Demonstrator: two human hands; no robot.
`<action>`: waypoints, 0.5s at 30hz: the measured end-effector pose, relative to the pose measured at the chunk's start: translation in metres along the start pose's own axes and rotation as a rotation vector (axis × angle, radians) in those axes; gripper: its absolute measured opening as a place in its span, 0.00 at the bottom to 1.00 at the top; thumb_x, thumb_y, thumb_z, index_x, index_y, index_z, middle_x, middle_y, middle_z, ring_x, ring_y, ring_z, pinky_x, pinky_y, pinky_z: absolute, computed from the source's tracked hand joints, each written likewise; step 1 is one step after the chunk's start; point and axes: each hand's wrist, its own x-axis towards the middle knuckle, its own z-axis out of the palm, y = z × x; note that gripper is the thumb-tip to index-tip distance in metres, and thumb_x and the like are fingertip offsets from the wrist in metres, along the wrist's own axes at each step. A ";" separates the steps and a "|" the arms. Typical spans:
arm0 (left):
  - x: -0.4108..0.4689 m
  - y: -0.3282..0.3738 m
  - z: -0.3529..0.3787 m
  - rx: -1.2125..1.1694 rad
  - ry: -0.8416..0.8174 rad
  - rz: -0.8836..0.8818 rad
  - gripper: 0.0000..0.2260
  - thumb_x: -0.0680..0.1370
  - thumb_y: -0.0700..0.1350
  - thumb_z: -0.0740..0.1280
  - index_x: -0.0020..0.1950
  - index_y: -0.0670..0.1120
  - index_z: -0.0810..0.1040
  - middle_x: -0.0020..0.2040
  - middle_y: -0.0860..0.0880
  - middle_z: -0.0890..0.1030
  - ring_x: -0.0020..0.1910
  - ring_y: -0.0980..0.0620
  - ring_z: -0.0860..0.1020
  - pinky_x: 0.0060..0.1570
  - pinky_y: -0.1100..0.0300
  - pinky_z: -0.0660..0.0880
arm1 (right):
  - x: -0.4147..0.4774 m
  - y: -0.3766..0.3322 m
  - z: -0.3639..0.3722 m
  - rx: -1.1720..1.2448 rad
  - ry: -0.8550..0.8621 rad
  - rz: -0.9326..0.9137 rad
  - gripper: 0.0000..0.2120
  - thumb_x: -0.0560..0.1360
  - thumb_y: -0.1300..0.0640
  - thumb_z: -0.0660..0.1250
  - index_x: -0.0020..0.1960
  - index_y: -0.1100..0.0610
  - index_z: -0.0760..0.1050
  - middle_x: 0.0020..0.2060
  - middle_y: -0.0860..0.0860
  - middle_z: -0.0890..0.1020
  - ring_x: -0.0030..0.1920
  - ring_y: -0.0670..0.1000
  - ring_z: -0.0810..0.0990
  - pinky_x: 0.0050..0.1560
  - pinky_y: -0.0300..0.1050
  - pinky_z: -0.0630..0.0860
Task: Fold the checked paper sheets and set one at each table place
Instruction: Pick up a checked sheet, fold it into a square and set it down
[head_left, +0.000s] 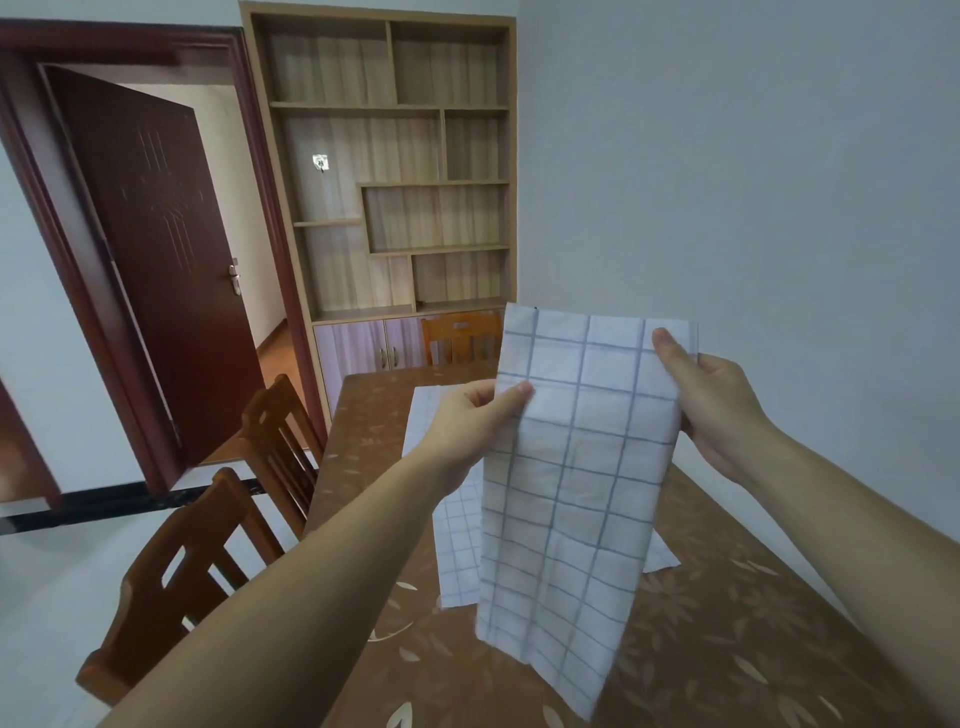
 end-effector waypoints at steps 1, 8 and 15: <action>0.001 0.001 0.001 -0.009 0.028 0.016 0.26 0.73 0.57 0.72 0.50 0.32 0.79 0.44 0.38 0.80 0.44 0.43 0.77 0.50 0.46 0.75 | 0.000 0.002 -0.003 0.011 -0.069 0.026 0.15 0.76 0.48 0.68 0.46 0.61 0.81 0.46 0.56 0.85 0.46 0.55 0.84 0.49 0.49 0.80; 0.008 0.000 0.000 -0.077 0.164 0.022 0.17 0.80 0.51 0.67 0.53 0.37 0.80 0.48 0.42 0.83 0.48 0.44 0.81 0.51 0.46 0.79 | -0.010 0.022 -0.015 -0.181 -0.373 0.135 0.12 0.77 0.60 0.67 0.53 0.70 0.79 0.50 0.64 0.85 0.45 0.57 0.86 0.45 0.44 0.84; -0.002 -0.030 -0.016 0.053 -0.262 -0.303 0.15 0.72 0.48 0.74 0.55 0.41 0.82 0.55 0.44 0.85 0.54 0.45 0.83 0.54 0.51 0.79 | 0.000 0.018 -0.016 0.053 -0.224 0.184 0.11 0.79 0.55 0.65 0.54 0.62 0.80 0.56 0.60 0.83 0.45 0.53 0.84 0.47 0.49 0.80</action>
